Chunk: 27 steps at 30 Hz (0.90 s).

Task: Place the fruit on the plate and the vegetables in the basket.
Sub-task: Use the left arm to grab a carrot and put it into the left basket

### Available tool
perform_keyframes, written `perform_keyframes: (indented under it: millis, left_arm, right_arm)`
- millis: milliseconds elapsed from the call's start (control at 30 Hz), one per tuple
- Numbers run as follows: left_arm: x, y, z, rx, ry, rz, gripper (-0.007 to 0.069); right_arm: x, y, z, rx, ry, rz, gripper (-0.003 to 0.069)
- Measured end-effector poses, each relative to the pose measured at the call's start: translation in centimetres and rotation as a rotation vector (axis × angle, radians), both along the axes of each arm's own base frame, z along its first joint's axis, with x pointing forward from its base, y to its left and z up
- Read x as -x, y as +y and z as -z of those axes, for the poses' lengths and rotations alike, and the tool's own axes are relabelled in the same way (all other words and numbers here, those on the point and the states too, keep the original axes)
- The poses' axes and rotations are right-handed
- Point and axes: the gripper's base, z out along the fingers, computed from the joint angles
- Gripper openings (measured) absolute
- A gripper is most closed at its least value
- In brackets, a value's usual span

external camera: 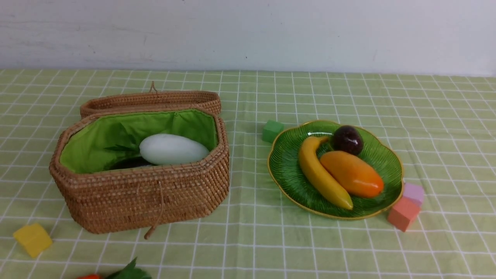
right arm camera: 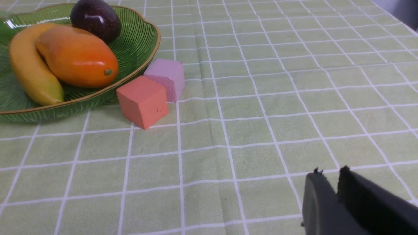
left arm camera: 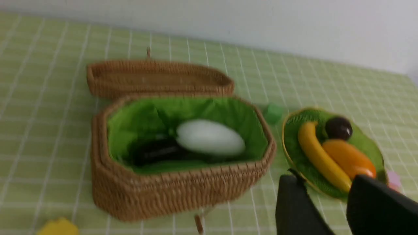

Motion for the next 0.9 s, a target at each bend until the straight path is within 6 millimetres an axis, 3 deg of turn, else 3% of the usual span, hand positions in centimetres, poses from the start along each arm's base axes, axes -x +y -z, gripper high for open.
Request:
perform_keyframes:
  millis: [133, 267, 467, 533, 567, 600, 633, 667, 767, 900]
  left_arm:
    - [-2.1, -0.5, 2.5, 0.079, 0.299, -0.028, 0.0239]
    - [-4.0, 0.3, 4.4, 0.168, 0.516, -0.28, 0.0239]
    - [-4.3, 2.2, 7.4, 0.226, 0.629, -0.665, 0.0239]
    - [-4.0, 2.7, 10.3, 0.247, 0.697, -0.825, 0.0239]
    - [-3.9, 2.8, 10.8, 0.264, 0.709, -0.859, 0.0239]
    - [-3.6, 2.9, 13.1, 0.303, 0.754, -0.943, 0.0239]
    - [-3.6, 2.9, 13.1, 0.311, 0.754, -0.952, 0.0239]
    - [-3.4, 2.6, 15.2, 0.388, 0.785, -1.016, 0.0239]
    - [-3.7, 2.2, 16.7, 0.512, 0.774, -1.04, 0.0244]
    - [-4.4, 1.9, 17.0, 0.596, 0.715, -1.012, 0.0293]
  right_arm:
    - [0.0, 0.0, 0.0, 0.0, 0.0, 0.0, 0.0096]
    - [0.0, 0.0, 0.0, 0.0, 0.0, 0.0, 0.0096]
    - [0.0, 0.0, 0.0, 0.0, 0.0, 0.0, 0.0099]
    - [0.0, 0.0, 0.0, 0.0, 0.0, 0.0, 0.0102]
    - [0.0, 0.0, 0.0, 0.0, 0.0, 0.0, 0.0103]
    - [0.0, 0.0, 0.0, 0.0, 0.0, 0.0, 0.0106]
    - [0.0, 0.0, 0.0, 0.0, 0.0, 0.0, 0.0106]
    - [0.0, 0.0, 0.0, 0.0, 0.0, 0.0, 0.0107]
    - [0.0, 0.0, 0.0, 0.0, 0.0, 0.0, 0.0107]
    - [0.0, 0.0, 0.0, 0.0, 0.0, 0.0, 0.0107]
